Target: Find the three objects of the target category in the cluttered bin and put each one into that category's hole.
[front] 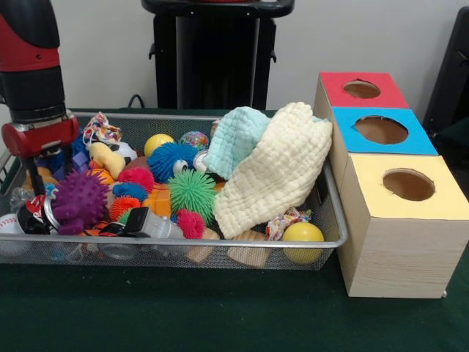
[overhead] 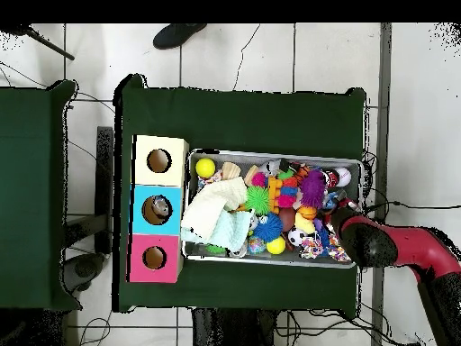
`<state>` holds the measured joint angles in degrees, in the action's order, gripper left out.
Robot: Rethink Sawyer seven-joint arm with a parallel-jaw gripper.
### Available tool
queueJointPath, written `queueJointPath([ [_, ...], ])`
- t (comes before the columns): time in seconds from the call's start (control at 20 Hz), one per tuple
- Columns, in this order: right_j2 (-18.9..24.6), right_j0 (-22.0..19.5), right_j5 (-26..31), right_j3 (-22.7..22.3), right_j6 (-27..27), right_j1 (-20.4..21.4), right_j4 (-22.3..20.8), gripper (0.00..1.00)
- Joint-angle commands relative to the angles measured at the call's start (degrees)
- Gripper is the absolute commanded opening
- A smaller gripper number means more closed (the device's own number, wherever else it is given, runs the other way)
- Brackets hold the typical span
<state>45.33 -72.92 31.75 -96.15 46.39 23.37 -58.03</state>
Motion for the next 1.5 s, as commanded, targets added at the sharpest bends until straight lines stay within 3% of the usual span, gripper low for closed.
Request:
queueJointPath([
  [0.05,1.0,-1.21,3.63,0.78,-19.95,-2.26,-2.13,1.0],
  [0.75,2.44,-3.14,3.79,4.04,-25.01,-4.14,-1.32,1.0],
  [1.3,1.53,-3.24,-0.94,4.06,-21.75,-3.32,-3.89,1.0],
  [1.5,2.04,-3.83,-0.26,5.27,-23.23,-4.46,-3.22,1.0],
])
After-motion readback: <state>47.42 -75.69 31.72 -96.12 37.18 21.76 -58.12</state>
